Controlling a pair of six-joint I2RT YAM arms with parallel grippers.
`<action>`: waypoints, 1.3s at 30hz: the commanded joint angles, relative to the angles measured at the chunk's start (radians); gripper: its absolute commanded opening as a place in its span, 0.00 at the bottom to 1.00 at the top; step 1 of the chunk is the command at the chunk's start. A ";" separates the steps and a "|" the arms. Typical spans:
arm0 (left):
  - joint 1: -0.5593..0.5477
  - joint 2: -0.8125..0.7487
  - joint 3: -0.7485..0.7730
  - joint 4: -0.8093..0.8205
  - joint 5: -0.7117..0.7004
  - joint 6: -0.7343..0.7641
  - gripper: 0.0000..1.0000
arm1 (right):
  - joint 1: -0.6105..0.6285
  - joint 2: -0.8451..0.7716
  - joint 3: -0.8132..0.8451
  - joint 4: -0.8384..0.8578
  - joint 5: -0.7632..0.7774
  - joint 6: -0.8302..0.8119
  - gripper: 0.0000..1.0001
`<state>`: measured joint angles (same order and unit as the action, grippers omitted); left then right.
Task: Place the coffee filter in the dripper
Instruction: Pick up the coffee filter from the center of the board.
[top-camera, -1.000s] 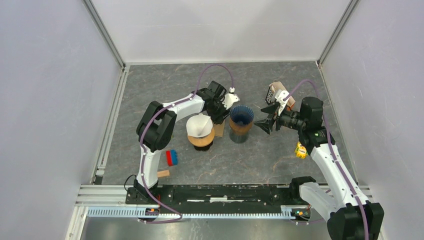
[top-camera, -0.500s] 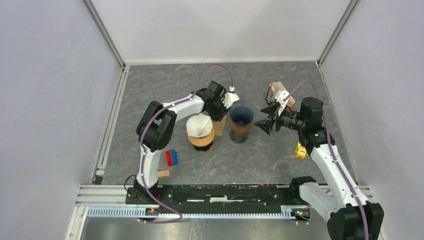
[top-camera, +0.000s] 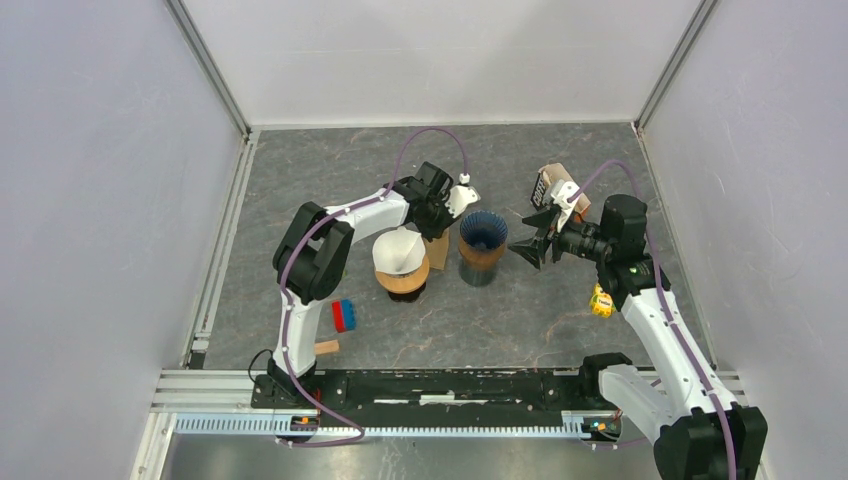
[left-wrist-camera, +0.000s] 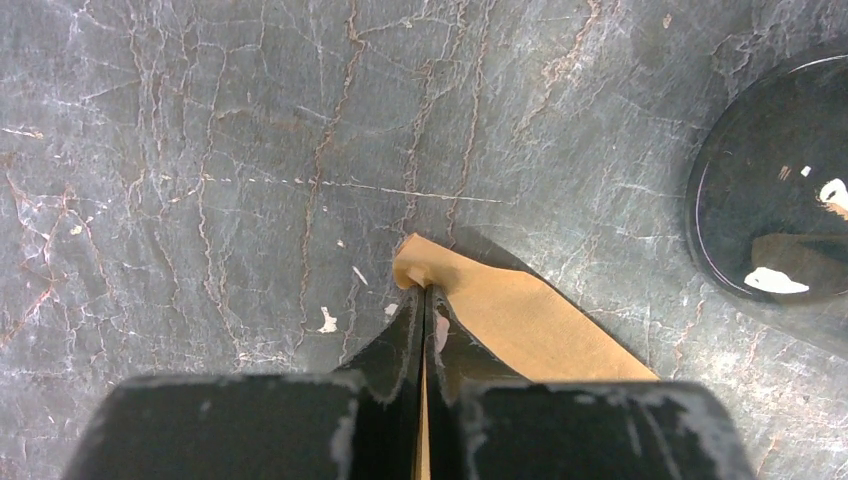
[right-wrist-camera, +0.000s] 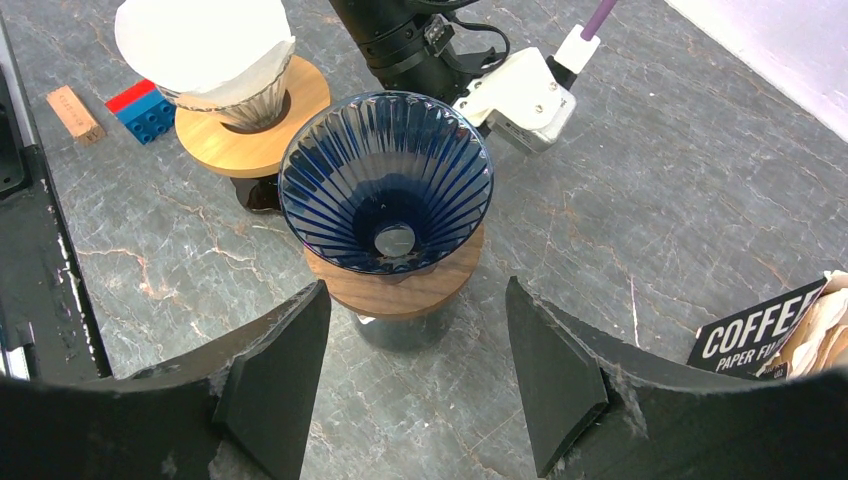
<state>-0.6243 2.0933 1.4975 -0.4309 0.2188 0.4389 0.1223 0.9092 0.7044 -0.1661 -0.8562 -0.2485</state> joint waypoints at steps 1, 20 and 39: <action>0.000 -0.023 0.025 0.005 -0.024 0.045 0.02 | -0.003 -0.015 -0.006 0.045 -0.017 0.009 0.72; 0.078 -0.254 0.151 0.168 -0.137 -0.026 0.02 | -0.003 0.026 0.160 -0.009 0.006 0.022 0.73; -0.227 -0.724 0.050 0.069 -0.241 -0.085 0.02 | 0.201 0.270 0.465 0.188 -0.015 0.247 0.86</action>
<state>-0.8234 1.3800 1.5810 -0.3168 0.0368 0.3946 0.2989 1.1713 1.1591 -0.0566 -0.8433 -0.0547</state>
